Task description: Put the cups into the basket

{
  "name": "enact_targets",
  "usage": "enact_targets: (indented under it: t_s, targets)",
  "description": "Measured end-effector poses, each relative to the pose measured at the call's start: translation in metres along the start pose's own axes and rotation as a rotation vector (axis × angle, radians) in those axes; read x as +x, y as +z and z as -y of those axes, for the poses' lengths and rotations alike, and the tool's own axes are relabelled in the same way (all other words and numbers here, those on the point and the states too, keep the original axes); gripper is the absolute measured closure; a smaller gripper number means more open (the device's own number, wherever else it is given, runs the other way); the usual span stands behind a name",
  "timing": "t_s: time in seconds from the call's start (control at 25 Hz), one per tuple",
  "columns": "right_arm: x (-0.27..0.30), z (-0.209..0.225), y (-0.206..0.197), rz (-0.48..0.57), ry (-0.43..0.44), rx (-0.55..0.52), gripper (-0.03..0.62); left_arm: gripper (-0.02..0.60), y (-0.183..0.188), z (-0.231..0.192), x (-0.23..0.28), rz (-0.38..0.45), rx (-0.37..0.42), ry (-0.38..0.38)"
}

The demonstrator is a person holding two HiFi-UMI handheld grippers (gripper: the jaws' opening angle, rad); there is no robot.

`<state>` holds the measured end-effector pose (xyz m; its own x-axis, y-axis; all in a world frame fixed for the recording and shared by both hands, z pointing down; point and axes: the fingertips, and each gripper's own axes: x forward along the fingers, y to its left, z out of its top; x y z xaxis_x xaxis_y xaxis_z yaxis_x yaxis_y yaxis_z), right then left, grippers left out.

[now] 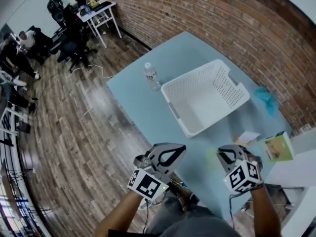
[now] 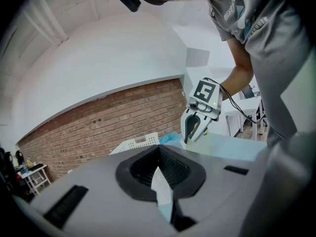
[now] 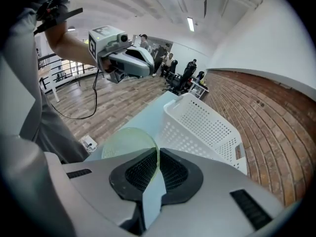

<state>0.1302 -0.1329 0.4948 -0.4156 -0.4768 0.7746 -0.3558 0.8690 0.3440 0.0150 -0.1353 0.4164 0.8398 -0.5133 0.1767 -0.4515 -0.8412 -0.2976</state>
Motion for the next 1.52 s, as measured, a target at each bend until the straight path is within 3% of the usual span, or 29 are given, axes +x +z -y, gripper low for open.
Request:
enact_targets:
  t_s: [0.8, 1.52]
  targets:
    - [-0.045, 0.069, 0.072, 0.113, -0.135, -0.094, 0.565, 0.583, -0.004, -0.008, 0.004, -0.003, -0.007, 0.003]
    - [0.000, 0.129, 0.134, 0.146, -0.155, -0.170, 0.565, 0.583, -0.021, -0.027, -0.017, -0.025, -0.028, 0.052]
